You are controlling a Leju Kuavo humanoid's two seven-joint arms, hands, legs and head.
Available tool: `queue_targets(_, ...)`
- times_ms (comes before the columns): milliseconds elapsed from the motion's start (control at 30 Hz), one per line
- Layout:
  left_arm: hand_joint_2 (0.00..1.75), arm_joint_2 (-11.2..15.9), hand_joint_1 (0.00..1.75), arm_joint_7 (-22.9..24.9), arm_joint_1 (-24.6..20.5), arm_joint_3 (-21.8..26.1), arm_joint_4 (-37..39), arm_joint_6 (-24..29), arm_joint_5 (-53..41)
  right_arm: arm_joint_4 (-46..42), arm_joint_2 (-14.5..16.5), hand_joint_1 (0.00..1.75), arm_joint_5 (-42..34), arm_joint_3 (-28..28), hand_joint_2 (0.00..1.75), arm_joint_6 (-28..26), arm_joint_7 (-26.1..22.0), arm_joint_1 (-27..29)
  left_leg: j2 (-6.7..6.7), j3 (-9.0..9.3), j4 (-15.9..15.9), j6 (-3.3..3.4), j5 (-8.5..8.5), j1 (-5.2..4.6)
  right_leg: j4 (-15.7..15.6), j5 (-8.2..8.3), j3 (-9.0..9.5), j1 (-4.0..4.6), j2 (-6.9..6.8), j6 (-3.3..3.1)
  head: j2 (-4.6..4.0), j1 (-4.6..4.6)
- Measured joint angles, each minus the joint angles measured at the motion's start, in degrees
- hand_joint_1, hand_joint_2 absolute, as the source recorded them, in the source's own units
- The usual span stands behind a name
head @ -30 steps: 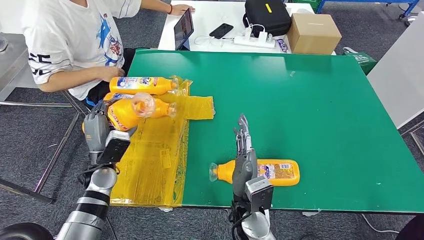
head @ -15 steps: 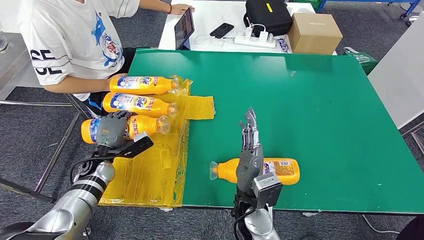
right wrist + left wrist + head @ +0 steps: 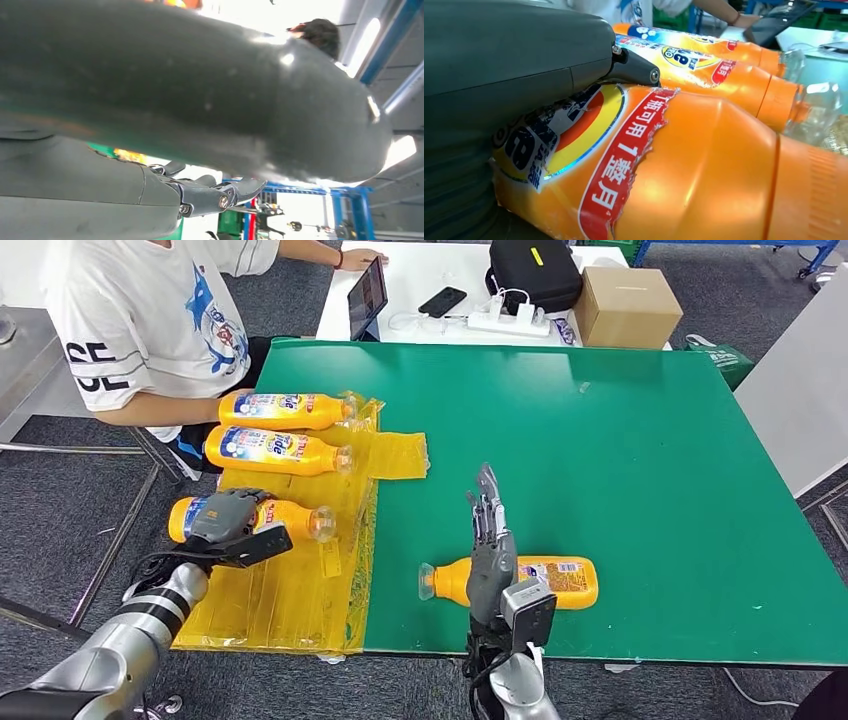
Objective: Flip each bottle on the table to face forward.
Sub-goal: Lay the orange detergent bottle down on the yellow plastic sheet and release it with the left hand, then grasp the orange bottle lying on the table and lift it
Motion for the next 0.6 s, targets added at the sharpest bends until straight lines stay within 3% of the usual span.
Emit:
queue_targets(33, 1.75, 0.1, 0.34, -0.56, -0.03, 0.0, -0.01, -0.87, 0.8, 0.44, 0.03, 0.0, 0.04, -0.07, 0.0, 0.13, 0.12, -0.13, -0.04, 0.03, 0.0, 0.0, 0.0, 0.0, 0.0, 0.0, 0.04, 0.0, -0.01, 0.0, 0.0, 0.0)
queue_targets(67, 1.31, 0.19, 0.03, -0.97, -0.02, 0.0, -0.01, -1.67, 1.49, 0.84, 0.05, 0.0, 0.07, -0.13, 0.0, 0.25, 0.2, -0.25, -0.08, 0.05, 0.0, 0.0, 0.0, 0.0, 0.0, -0.01, 0.06, 0.0, -0.02, 0.0, 0.0, 0.01)
queue_targets(167, 0.0, 0.29, 0.0, -1.87, 0.47, 0.01, -0.02, -4.27, 3.47, 1.84, 0.11, 0.0, 0.09, -0.21, 0.0, 0.61, 0.52, -0.54, -0.12, 0.06, 0.0, 0.0, 0.0, 0.0, 0.0, -0.01, 0.09, 0.0, -0.03, 0.0, 0.0, 0.01)
queue_targets(400, 0.0, 0.9, 0.0, -5.39, 1.72, 0.04, -1.0, -11.75, 9.44, 4.51, 0.54, 0.0, -0.08, -0.57, 0.0, 1.49, 1.28, -1.39, -0.24, 0.21, -0.01, 0.0, 0.01, -0.01, -0.01, -0.03, 0.29, -0.02, -0.15, -0.02, 0.0, 0.01)
queue_targets(600, 0.0, 1.26, 0.0, -5.79, 2.18, 0.04, -1.69, -12.72, 10.19, 5.71, 0.72, 0.0, -0.24, -0.78, 0.0, 1.67, 1.31, -1.7, -0.25, 0.31, -0.02, -0.07, 0.06, -0.01, -0.01, -0.03, 0.39, -0.01, -0.16, -0.03, 0.0, 0.02)
